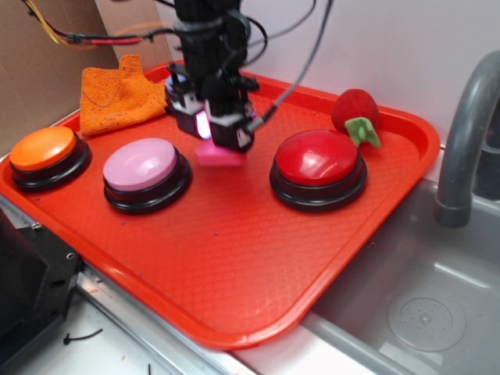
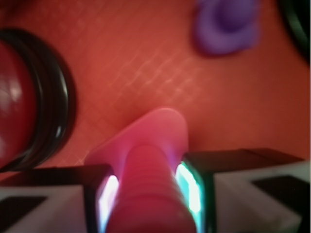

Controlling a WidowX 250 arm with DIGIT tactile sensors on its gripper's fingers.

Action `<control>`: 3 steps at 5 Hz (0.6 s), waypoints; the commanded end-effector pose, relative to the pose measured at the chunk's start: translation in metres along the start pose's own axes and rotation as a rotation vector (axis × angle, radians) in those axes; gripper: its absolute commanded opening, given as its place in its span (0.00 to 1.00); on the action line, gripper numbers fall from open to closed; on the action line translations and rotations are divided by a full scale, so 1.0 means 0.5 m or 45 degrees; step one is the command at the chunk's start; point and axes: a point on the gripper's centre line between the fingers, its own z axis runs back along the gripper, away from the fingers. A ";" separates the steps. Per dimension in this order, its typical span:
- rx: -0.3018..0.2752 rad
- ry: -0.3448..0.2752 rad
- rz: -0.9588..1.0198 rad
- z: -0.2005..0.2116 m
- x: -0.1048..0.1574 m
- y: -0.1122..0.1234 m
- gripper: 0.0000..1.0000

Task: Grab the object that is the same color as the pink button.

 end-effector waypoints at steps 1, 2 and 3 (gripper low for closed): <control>0.043 -0.275 0.202 0.223 -0.002 0.046 0.00; -0.034 -0.325 0.275 0.305 -0.010 0.078 0.00; -0.040 -0.364 0.340 0.340 -0.009 0.084 0.00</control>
